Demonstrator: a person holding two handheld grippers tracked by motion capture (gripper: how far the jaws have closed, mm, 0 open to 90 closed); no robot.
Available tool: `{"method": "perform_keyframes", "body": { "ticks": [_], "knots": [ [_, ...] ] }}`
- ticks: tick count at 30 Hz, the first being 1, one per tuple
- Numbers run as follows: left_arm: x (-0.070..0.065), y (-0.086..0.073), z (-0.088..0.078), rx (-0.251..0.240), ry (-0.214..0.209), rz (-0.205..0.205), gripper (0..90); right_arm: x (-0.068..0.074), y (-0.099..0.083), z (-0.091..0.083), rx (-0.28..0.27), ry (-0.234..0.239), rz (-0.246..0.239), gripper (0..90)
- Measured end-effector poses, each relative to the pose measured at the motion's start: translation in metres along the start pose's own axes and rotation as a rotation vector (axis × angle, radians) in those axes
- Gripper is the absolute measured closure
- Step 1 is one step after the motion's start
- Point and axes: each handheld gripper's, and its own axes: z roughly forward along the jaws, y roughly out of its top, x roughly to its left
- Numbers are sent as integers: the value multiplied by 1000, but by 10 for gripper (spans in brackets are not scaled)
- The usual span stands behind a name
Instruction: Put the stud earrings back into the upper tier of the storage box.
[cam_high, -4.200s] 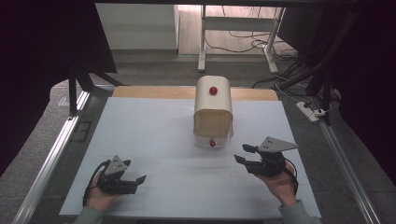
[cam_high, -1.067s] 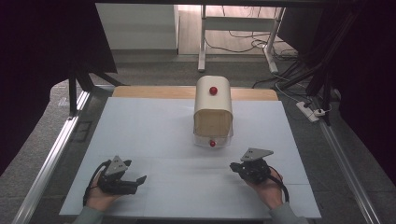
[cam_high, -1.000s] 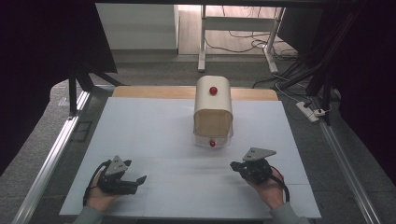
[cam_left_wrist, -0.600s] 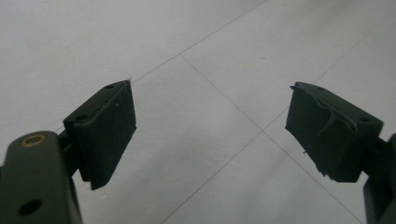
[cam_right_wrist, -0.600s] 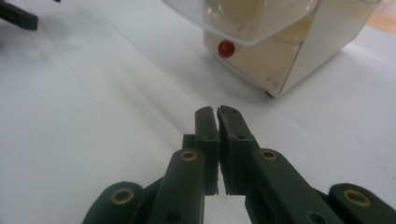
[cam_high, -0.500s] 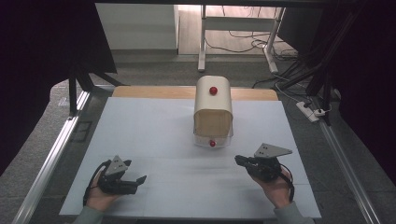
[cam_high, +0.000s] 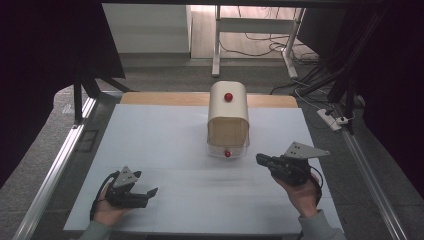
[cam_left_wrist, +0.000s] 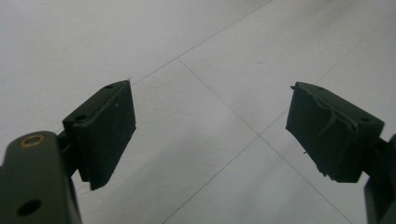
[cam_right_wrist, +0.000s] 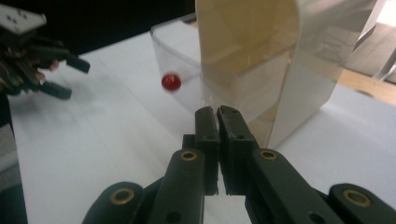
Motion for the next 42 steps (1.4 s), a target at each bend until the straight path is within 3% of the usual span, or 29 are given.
{"method": "perform_keyframes", "body": {
  "ticks": [7, 14, 29, 32, 36, 38, 39, 41, 42],
  "knots": [
    [2, 0, -1, -5, 0, 0, 155, -5, 25, 2, -41, 4, -15, 857],
    [0, 0, 0, -3, -4, 5, 155, -5, 37, 9, -50, -3, -31, 858],
    [2, 0, 0, 0, -10, 3, 155, -10, 65, 42, -52, 14, -26, 857],
    [2, 0, 0, 0, -11, 5, 155, -10, 70, 51, -31, 12, -27, 857],
    [2, 0, 0, 3, -10, 3, 155, -12, 69, 71, 40, -10, -44, 854],
    [2, 0, 0, 3, -10, 2, 155, -13, 68, 74, 50, -11, -48, 843],
    [2, 0, 0, 2, -10, 2, 155, -13, 66, 78, 67, -21, -51, 747],
    [2, 0, 0, 1, -10, 1, 154, -12, 66, 79, 67, -23, -50, 702],
    [2, -1, 0, 1, -10, 1, 155, -10, 66, 76, 52, -26, -47, 631]
  ]
}}
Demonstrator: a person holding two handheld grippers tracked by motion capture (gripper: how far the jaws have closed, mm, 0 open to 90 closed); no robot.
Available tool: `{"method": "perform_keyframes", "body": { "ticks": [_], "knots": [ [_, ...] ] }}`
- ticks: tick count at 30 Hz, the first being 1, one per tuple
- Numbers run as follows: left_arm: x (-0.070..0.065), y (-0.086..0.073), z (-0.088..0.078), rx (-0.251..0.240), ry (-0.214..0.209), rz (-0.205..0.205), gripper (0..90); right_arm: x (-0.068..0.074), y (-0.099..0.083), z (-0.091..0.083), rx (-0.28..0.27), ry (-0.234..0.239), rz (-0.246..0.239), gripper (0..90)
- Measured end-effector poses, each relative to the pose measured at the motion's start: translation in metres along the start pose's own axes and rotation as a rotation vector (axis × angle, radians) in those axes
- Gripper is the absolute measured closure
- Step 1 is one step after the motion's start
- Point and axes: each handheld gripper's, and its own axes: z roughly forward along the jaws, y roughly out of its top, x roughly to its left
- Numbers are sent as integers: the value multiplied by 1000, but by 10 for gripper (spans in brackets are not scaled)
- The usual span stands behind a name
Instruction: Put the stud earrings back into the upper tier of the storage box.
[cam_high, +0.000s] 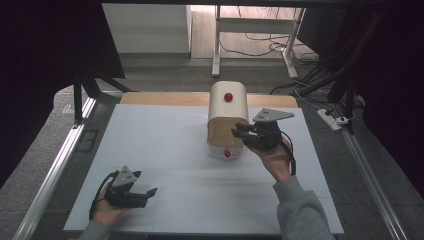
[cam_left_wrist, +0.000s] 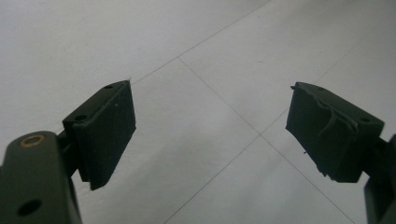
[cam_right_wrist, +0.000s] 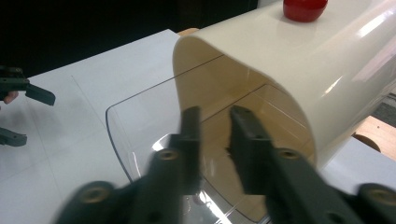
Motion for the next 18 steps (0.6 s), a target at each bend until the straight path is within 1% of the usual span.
{"method": "perform_keyframes", "body": {
  "ticks": [1, 2, 3, 4, 5, 6, 7, 8, 9, 10, 11, 12, 13, 14, 15, 16, 17, 18],
  "knots": [
    [0, 0, 0, 1, 0, 1, 155, 0, 0, 0, 0, 0, 0, 631],
    [0, 0, 0, 1, 0, 0, 155, 2, -1, -7, -21, -9, -4, 556],
    [0, 0, 0, 1, -1, 1, 154, 4, -2, -11, -30, -18, -6, 512],
    [0, 0, 0, 1, -1, 1, 154, 4, -2, -11, -30, -18, -6, 512],
    [-1, 0, 0, 0, 0, 1, 154, 5, -5, -15, -39, -29, -9, 482],
    [-1, 0, -1, -1, 1, 0, 154, 6, -12, -24, -53, -41, -5, 459],
    [-1, 0, -1, -1, 1, 0, 154, 6, -12, -24, -53, -41, -5, 459],
    [-1, 0, -1, -1, 2, -1, 154, 6, -21, -34, -70, -41, 16, 448],
    [-1, 0, -1, 0, 2, 0, 154, 6, -21, -34, -70, -41, 16, 448],
    [-1, 0, -1, -1, 3, -1, 154, 5, -33, -44, -70, -44, 26, 440],
    [-1, 0, -1, 0, 2, -2, 154, 5, -33, -44, -70, -44, 26, 440],
    [-1, 0, 0, 1, 2, -1, 154, 4, -46, -53, -65, -50, 33, 433],
    [-1, 0, 0, 1, 2, -2, 154, 4, -46, -53, -65, -50, 33, 433],
    [-1, 0, 0, 1, 1, -3, 154, 3, -59, -62, -58, -59, 44, 429],
    [-1, 0, 0, 3, 2, -3, 154, 3, -66, -66, -52, -62, 45, 428],
    [-1, 0, 0, 3, 2, -3, 154, 3, -66, -66, -52, -62, 45, 428],
    [-1, 0, 0, 4, 1, -2, 154, 3, -81, -71, -38, -71, 53, 423],
    [-2, 0, 0, 2, 2, -2, 154, 3, -81, -71, -38, -71, 53, 423]
  ]
}}
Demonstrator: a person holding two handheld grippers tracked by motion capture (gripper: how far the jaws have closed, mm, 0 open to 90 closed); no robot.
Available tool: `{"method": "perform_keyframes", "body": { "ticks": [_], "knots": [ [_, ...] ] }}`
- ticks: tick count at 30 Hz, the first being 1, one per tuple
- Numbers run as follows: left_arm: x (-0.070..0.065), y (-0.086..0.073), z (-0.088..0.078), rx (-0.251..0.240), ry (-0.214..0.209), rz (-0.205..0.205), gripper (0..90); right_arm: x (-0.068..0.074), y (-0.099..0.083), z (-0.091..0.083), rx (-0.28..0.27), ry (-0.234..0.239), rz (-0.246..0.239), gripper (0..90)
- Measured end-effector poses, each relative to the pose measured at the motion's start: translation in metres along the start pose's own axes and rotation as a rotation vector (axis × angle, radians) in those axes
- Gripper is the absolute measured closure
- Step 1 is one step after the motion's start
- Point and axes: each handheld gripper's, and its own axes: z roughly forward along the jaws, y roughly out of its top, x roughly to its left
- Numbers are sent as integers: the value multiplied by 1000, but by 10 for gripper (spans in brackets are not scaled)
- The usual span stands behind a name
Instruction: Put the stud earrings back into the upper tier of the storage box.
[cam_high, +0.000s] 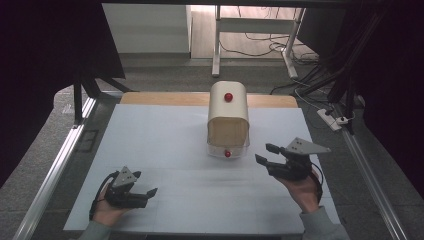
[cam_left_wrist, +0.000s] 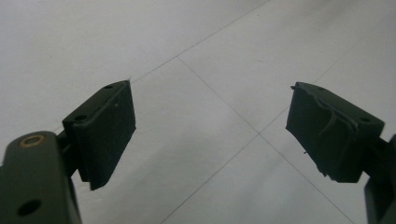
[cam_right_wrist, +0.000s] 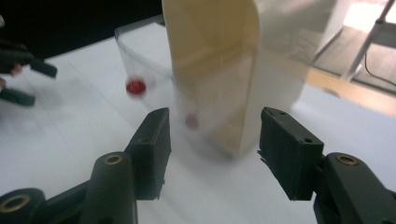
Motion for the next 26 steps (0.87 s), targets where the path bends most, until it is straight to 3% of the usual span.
{"method": "perform_keyframes", "body": {
  "ticks": [2, 8, 18, 26],
  "knots": [
    [0, 0, 0, -2, 0, 1, 154, 0, -22, -9, 21, -13, 1, 419],
    [0, 0, 0, -2, 0, 0, 154, -4, -59, -19, 73, -23, 6, 406],
    [0, 0, -1, -6, 1, -2, 154, -11, -86, -22, 127, -42, 20, 394],
    [0, 0, -2, -11, 0, 0, 152, -12, -87, -21, 133, -43, 10, 383]
  ]
}}
